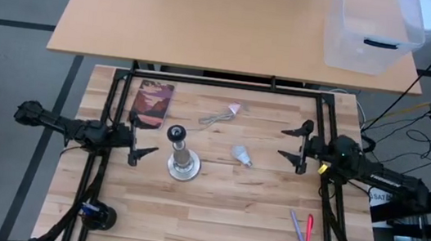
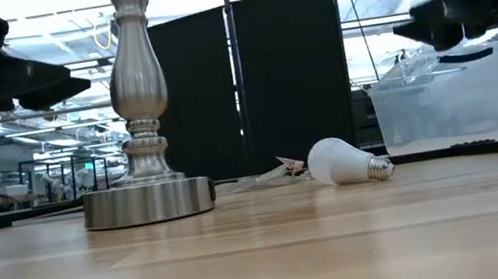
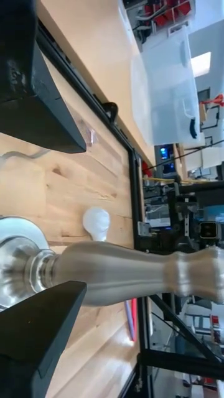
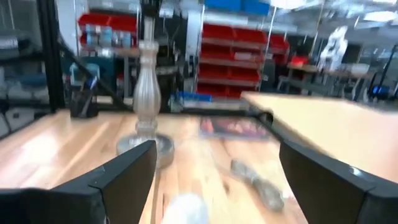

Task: Screw lightbulb
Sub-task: Return to Home Position

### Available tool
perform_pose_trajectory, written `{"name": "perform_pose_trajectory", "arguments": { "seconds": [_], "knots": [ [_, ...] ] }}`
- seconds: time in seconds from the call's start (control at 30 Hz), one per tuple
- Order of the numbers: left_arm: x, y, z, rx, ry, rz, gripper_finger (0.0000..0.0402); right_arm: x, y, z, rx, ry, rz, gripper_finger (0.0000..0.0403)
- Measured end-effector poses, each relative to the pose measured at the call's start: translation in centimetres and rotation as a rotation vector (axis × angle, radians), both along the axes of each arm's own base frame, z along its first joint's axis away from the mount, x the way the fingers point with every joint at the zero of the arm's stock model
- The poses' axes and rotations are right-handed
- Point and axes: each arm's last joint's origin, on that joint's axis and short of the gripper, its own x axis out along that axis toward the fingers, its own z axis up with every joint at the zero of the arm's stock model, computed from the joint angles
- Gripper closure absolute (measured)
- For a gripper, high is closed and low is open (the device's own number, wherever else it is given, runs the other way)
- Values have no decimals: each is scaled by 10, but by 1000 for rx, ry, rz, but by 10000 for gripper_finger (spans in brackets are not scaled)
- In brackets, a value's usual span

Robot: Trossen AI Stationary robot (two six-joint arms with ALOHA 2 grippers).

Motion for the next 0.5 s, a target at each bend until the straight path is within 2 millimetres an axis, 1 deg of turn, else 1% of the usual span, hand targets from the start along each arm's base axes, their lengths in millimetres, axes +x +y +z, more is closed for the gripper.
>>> {"name": "perform_pose_trajectory", "arguments": {
  "seconds": [0.17, 0.5],
  "knots": [
    [0, 0, -2, -6, 20, -1, 44, 0, 0, -9, 14, 94, 1, 69],
    [0, 0, -2, 7, 26, 6, 44, -2, 1, -5, -20, 47, -4, 69]
  ]
}}
